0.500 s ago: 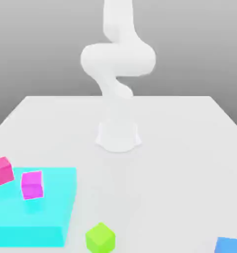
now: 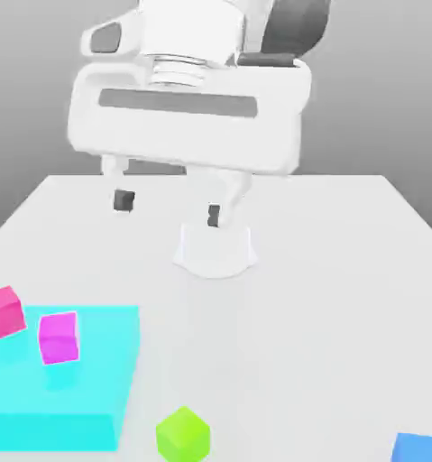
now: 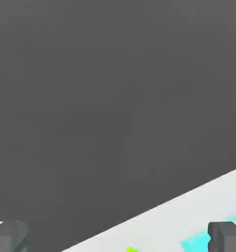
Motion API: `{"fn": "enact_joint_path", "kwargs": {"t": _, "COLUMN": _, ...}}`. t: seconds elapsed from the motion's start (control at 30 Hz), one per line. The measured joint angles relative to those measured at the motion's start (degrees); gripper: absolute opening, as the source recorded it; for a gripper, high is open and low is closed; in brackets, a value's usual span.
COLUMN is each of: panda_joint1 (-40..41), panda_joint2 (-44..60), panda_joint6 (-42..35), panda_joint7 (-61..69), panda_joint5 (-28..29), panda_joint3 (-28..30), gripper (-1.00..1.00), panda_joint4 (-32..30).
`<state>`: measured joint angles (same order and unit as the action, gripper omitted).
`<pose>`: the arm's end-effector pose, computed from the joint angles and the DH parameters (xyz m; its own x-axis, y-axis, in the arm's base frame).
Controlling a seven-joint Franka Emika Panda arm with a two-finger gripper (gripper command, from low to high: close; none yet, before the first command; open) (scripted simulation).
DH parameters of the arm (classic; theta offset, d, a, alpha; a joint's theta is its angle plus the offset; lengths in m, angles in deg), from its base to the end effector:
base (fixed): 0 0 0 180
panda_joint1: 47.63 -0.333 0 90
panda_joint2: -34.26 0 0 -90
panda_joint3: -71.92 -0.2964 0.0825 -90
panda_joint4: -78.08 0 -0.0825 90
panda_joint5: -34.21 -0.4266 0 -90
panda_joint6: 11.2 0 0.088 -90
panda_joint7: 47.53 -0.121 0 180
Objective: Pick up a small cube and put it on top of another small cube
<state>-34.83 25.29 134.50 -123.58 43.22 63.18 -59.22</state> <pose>0.5398 -0.0382 0.3485 0.2553 -0.9436 0.2106 -0.9216 -0.3034 -0.2421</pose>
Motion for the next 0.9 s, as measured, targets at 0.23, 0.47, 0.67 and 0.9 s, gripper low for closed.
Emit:
{"fn": "enact_joint_path", "kwargs": {"t": 0.23, "panda_joint1": 1.2, "panda_joint2": 14.2, "panda_joint6": 5.8, "panda_joint7": -9.7, "panda_joint5": 0.3, "panda_joint3": 0.4, "gripper": 0.00, "panda_joint4": -2.3}}
{"fn": "enact_joint_path", "kwargs": {"t": 0.47, "panda_joint1": 0.6, "panda_joint2": 28.0, "panda_joint6": 13.6, "panda_joint7": -14.4, "panda_joint5": -2.3, "panda_joint3": 1.3, "gripper": 0.00, "panda_joint4": -3.0}}
{"fn": "enact_joint_path", "kwargs": {"t": 0.67, "panda_joint1": -0.9, "panda_joint2": 33.7, "panda_joint6": 18.1, "panda_joint7": -15.7, "panda_joint5": -0.8, "panda_joint3": 3.2, "gripper": -1.00, "panda_joint4": -1.9}}
{"fn": "enact_joint_path", "kwargs": {"t": 0.9, "panda_joint1": 0.4, "panda_joint2": 28.6, "panda_joint6": 14.1, "panda_joint7": -14.5, "panda_joint5": -2.3, "panda_joint3": 1.5, "gripper": -1.00, "panda_joint4": -3.0}}
